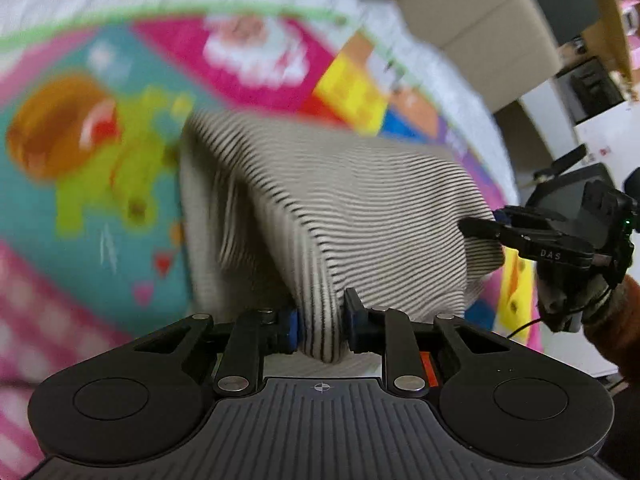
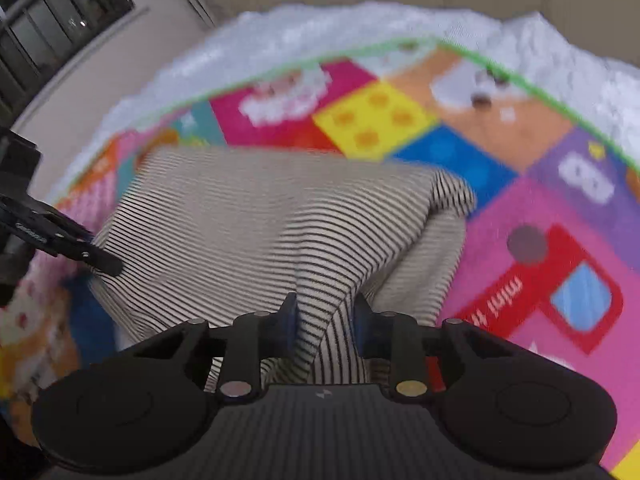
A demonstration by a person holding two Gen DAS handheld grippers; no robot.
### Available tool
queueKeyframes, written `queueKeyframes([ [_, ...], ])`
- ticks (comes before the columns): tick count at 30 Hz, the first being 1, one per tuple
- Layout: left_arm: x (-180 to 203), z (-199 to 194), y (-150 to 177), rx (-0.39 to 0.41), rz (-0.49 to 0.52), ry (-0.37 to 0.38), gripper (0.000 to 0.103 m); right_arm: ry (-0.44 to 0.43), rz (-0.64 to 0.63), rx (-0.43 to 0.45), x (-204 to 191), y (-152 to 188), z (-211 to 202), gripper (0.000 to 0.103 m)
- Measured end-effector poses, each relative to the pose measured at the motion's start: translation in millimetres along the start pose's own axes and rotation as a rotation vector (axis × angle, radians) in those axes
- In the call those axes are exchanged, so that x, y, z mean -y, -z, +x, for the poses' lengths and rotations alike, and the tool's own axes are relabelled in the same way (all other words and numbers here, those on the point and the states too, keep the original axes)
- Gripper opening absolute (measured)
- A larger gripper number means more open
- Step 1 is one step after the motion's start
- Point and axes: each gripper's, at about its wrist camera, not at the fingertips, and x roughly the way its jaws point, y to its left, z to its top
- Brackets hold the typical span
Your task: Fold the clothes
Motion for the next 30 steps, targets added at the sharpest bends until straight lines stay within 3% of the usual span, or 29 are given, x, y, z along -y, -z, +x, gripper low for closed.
queueKeyframes([
  [4, -7.1, 12.7, 8.0, -0.033, -0.029, -0.035, 0.026, 0.009, -0.031, 0.004, -2.0, -2.9, -3.0, 0.037],
  [8, -3.5, 0.9, -0.5, -0.021, 0.001, -0.043, 0.036, 0.041, -0.047, 0.029, -1.3, -8.4, -13.0, 0.058],
  [10, -0.5, -13.0, -6.8, 0.005, 0.020, -0.009, 0.045, 0.050, -0.040, 0.071, 2.3, -17.4, -18.5, 0.061],
  [12, 3.9, -30.3, -13.4, 0.053, 0.032, 0.037, 0.054, 0.074, -0.050, 0.129, 2.2, -31.2, -23.5, 0.069],
  [14, 10.8, -43.4, -18.5, 0.101, 0.028, 0.095, 0.063, 0.089, -0.075, 0.172, -1.1, -48.9, -23.3, 0.084],
  [15, 15.3, -46.2, -20.1, 0.112, 0.020, 0.130, 0.067, 0.092, -0.096, 0.186, -4.1, -56.9, -21.2, 0.086],
  [17, 27.5, -39.3, -19.0, 0.083, 0.015, 0.201, 0.077, 0.123, -0.166, 0.192, -13.1, -73.0, -9.0, 0.086],
  [20, 43.8, -7.2, -0.9, -0.073, 0.044, 0.297, 0.085, 0.197, -0.257, 0.177, -18.5, -89.1, 17.7, 0.086],
  [24, 57.2, 51.7, 35.9, -0.288, 0.052, 0.298, 0.087, 0.232, -0.272, 0.127, -11.6, -92.1, 44.6, 0.085],
  [26, 54.3, 70.7, 43.9, -0.303, 0.015, 0.247, 0.085, 0.240, -0.276, 0.111, -9.1, -88.1, 52.1, 0.085],
  [28, 40.4, 76.0, 39.2, -0.295, -0.111, 0.262, 0.085, 0.237, -0.266, 0.106, -6.7, -82.9, 54.7, 0.085],
  [30, 29.4, 69.1, 28.8, -0.234, -0.162, 0.254, 0.079, 0.234, -0.249, 0.102, -3.3, -79.4, 56.5, 0.085],
])
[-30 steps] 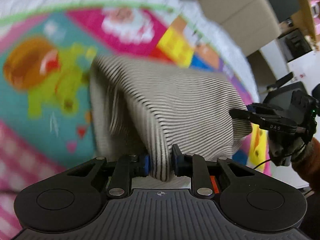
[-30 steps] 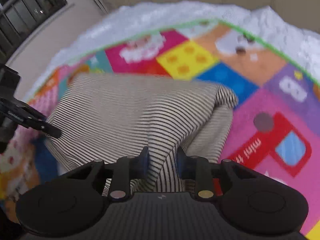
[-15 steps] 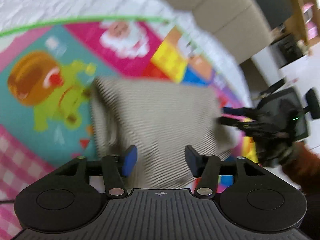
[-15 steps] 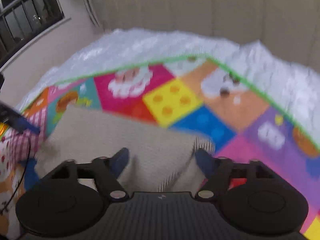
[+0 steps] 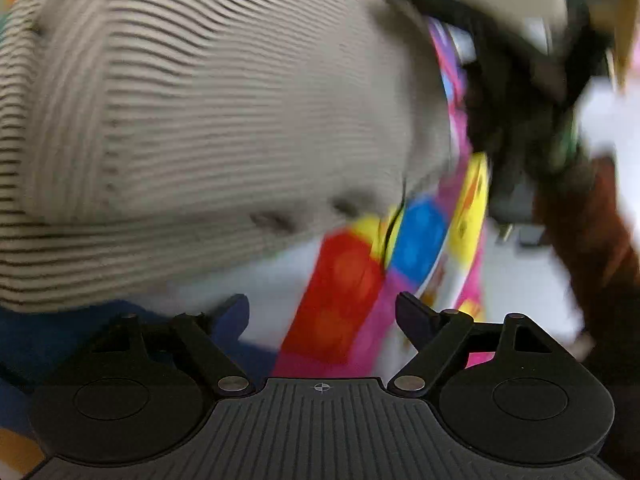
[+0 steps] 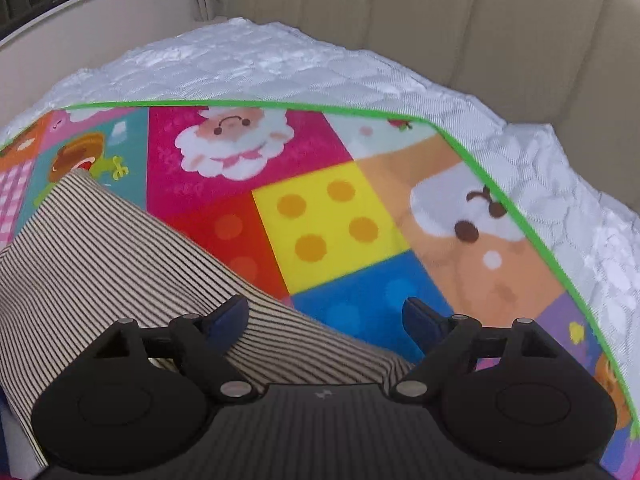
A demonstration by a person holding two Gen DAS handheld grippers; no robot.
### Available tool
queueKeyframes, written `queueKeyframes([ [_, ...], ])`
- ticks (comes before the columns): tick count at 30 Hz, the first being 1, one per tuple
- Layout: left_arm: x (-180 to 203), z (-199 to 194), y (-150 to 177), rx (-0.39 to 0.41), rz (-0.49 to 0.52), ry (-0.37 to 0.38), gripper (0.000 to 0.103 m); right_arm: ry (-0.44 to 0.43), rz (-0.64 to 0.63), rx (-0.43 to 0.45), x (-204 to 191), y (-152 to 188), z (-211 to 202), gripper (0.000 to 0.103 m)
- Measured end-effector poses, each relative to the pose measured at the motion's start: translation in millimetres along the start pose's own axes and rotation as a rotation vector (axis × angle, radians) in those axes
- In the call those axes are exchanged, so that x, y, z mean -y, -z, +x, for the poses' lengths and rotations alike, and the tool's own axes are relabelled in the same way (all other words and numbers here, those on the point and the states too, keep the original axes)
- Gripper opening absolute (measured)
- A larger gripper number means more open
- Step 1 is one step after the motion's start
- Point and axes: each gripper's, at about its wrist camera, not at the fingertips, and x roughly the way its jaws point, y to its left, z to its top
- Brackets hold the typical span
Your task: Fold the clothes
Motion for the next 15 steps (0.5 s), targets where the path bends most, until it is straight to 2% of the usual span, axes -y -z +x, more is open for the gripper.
queueKeyframes([
  [2, -5.8, -13.3, -9.9, 0.075, -0.029, -0.005, 0.064, 0.005, 0.023, -0.004, 3.8, 0.4, 2.0, 0.085],
  [5, -9.6, -26.6, -23.8, 0.133, -0.034, -0.045, 0.050, 0.019, 0.051, -0.006, 8.7, -0.5, 4.7, 0.085],
  [9, -7.9, -51.5, -55.9, 0.254, 0.036, -0.139, 0.050, 0.007, 0.112, -0.031, 6.7, 0.2, 4.9, 0.085],
  [15, -8.5, -85.2, -111.0, 0.425, 0.154, -0.338, 0.054, -0.154, 0.160, -0.078, -38.3, 13.3, -2.3, 0.085],
])
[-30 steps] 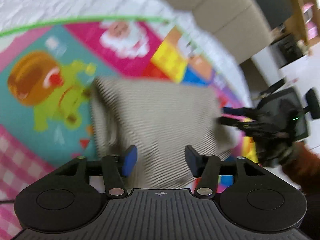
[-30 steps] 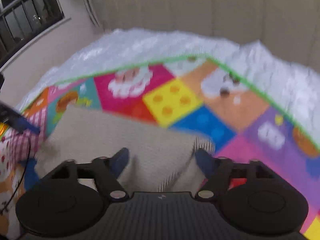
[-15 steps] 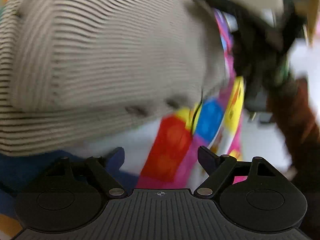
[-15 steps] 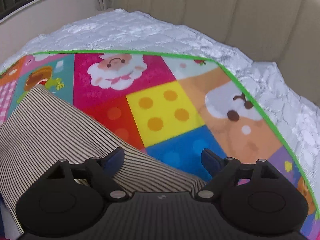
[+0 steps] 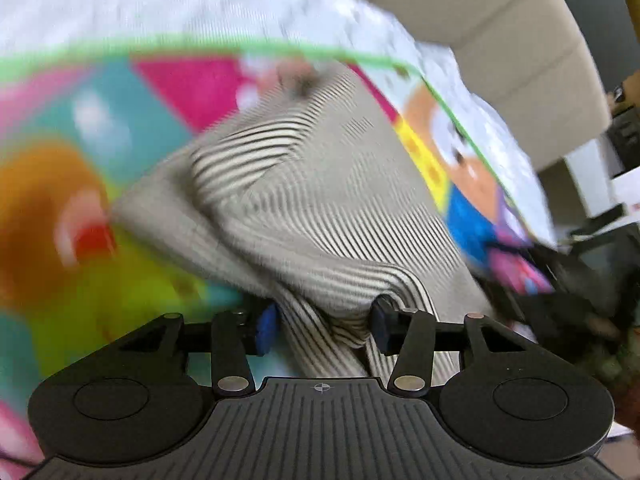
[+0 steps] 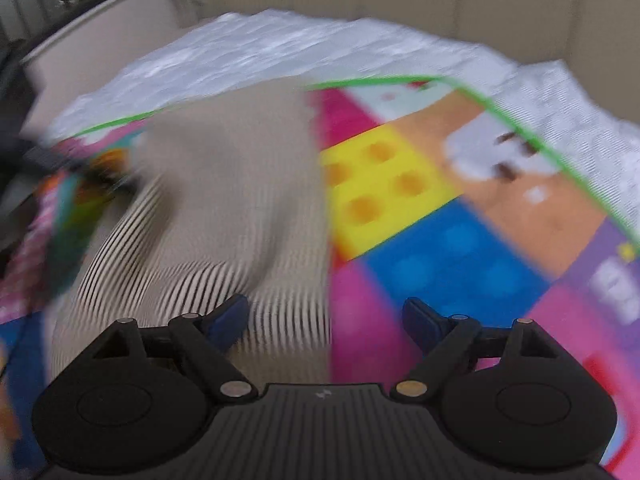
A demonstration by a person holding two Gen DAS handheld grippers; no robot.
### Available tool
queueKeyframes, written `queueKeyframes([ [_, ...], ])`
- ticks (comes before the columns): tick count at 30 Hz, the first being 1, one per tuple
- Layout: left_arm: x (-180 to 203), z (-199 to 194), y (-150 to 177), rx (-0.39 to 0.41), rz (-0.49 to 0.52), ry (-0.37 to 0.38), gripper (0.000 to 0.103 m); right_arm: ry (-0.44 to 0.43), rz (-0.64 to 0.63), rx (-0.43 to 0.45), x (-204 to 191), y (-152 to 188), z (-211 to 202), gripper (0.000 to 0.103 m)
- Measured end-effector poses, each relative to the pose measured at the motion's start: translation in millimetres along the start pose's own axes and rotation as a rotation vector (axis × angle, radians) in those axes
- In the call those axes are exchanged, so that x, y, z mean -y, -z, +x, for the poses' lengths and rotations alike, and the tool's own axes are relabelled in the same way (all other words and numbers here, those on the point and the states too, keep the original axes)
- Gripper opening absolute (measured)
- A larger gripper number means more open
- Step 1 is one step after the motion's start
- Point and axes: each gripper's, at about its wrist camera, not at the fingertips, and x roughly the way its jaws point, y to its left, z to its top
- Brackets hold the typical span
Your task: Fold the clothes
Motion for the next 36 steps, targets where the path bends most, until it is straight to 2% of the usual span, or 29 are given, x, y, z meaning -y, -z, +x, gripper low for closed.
queueKeyframes([
  [1, -0.1, -0.2, -8.0, 0.028, 0.028, -0.035, 0.058, -0.026, 0.000, -0.010, -9.9, 4.0, 1.8, 0.088],
  [3, 0.3, -1.0, -18.9, 0.076, 0.077, -0.103, 0.064, -0.057, -0.016, -0.021, -27.7, 11.0, 5.3, 0.103],
  [4, -0.1, -2.0, -21.1, 0.091, 0.097, -0.134, 0.067, -0.058, -0.035, -0.020, -35.0, 13.8, 6.9, 0.103],
  [6, -1.7, 0.3, -25.3, 0.105, 0.107, -0.172, 0.068, -0.053, -0.072, -0.011, -45.5, 18.7, 8.8, 0.103],
  [9, -1.9, 1.4, -19.8, 0.110, 0.094, -0.186, 0.072, -0.059, -0.055, -0.002, -42.8, 22.8, 9.2, 0.103],
  [11, 1.7, 2.3, -9.6, 0.102, 0.103, -0.197, 0.079, -0.069, -0.022, -0.007, -38.9, 25.1, 9.2, 0.103],
  [16, 3.1, -9.2, 13.2, 0.078, 0.139, -0.239, 0.082, -0.053, -0.042, -0.016, -42.2, 25.7, 4.2, 0.103],
  [23, -0.7, -13.8, 14.4, 0.076, 0.111, -0.276, 0.091, -0.049, -0.029, -0.005, -43.2, 31.4, -1.8, 0.103],
  [36, -2.2, -14.1, 24.3, 0.086, 0.150, -0.319, 0.096, -0.014, -0.053, 0.006, -43.5, 33.0, 7.7, 0.103],
])
